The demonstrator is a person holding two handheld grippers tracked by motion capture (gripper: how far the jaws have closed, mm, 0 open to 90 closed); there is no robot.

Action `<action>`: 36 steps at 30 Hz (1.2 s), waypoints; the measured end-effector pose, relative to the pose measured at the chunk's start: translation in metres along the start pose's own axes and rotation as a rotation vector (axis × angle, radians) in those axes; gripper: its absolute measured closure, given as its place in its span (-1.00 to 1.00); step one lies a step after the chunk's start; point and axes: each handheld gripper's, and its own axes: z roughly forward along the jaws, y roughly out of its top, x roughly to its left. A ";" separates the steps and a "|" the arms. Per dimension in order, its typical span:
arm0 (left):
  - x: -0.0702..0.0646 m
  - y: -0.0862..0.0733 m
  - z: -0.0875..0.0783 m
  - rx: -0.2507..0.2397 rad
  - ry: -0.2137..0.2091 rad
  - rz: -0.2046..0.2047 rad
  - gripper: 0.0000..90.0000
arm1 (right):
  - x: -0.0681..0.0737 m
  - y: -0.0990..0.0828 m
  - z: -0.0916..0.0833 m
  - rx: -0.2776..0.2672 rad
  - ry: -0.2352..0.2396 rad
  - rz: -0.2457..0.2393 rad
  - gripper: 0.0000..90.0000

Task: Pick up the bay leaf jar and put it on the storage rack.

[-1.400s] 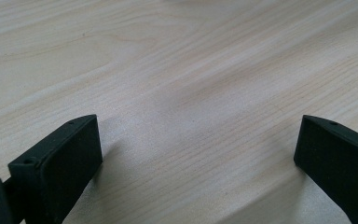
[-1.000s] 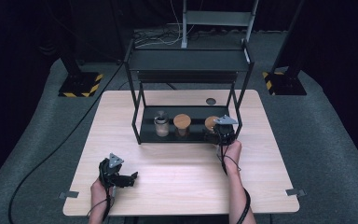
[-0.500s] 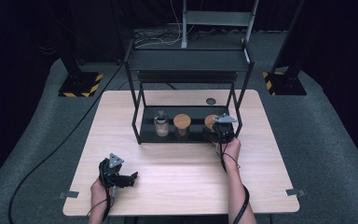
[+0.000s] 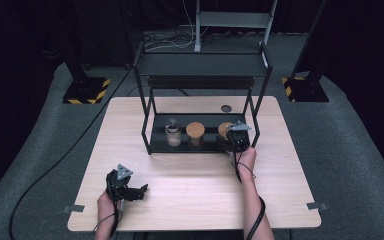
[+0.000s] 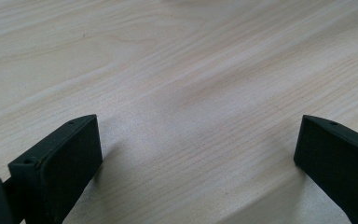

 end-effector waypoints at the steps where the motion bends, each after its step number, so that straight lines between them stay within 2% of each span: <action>1: 0.000 0.000 0.000 0.000 0.000 0.000 -0.99 | 0.000 0.000 0.001 0.001 0.002 0.003 -0.45; 9: 0.000 0.000 0.000 0.000 -0.001 -0.001 -0.99 | -0.004 -0.002 0.005 0.011 0.010 0.024 -0.45; 16: 0.000 0.000 0.000 0.000 0.000 0.004 -0.99 | -0.007 -0.006 0.006 -0.009 0.029 0.059 -0.45; 30: 0.000 0.000 0.000 0.000 0.000 0.004 -0.99 | -0.007 -0.005 0.007 -0.001 0.031 0.056 -0.47; 33: 0.000 0.000 0.000 0.000 0.000 0.004 -0.99 | -0.006 -0.005 0.006 0.009 0.039 0.079 -0.67; 36: 0.000 0.000 0.000 0.000 0.001 0.004 -0.99 | -0.002 -0.003 0.002 0.023 0.028 0.081 -0.83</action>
